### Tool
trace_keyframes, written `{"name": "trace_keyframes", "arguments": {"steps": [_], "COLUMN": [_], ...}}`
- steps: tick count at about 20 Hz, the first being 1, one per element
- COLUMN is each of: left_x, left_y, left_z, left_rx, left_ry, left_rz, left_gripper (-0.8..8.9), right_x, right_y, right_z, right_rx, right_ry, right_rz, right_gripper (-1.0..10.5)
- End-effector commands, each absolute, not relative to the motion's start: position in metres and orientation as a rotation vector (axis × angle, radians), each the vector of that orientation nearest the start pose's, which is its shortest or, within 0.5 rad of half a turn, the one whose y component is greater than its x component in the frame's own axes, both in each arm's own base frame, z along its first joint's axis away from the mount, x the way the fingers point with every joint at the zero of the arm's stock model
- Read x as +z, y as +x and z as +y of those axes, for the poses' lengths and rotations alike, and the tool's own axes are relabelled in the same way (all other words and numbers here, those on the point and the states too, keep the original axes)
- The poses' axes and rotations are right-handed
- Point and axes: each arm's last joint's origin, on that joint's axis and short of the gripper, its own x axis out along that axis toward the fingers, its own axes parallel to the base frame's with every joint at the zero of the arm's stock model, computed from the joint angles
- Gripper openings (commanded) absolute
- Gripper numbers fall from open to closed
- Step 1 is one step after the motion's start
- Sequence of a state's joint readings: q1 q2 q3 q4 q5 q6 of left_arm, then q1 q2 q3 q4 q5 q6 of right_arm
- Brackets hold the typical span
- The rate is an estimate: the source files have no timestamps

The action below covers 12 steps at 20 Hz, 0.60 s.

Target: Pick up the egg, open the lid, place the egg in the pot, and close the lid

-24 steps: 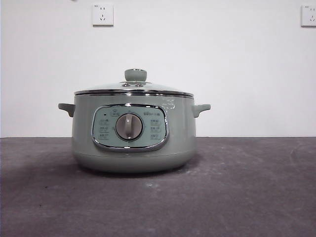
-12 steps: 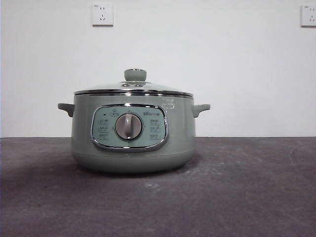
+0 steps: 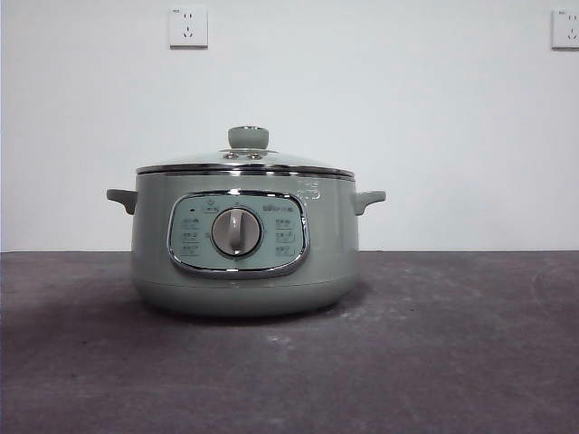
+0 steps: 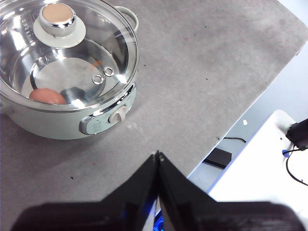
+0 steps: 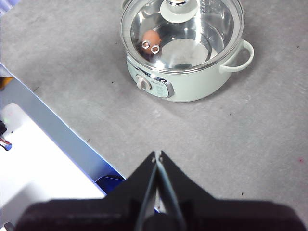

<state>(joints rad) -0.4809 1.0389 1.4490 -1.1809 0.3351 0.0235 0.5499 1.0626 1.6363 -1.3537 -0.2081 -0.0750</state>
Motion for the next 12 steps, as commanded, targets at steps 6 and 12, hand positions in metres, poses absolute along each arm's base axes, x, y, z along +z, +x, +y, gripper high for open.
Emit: {"name": "trace_keyframes", "arguments": {"steps": [6,12], "left_x": [0.453,0.401], "left_y": [0.142,0.112], "left_z": [-0.051,-0.016], "left_rx": [-0.564,-0.306], "left_ry": [0.194,0.198], "left_rz": [0.216,-0.153], "left_gripper": [-0.04,-0.04], "right_x": [0.449,0.449], "right_y": [0.109,0.109], "right_z": [0.074,0.074], "right_rx": [0.744,0.744], "right_ry": [-0.2,-0.2], "right_rz": [0.776,0.776], "right_gripper": [0.0,0.0]}}
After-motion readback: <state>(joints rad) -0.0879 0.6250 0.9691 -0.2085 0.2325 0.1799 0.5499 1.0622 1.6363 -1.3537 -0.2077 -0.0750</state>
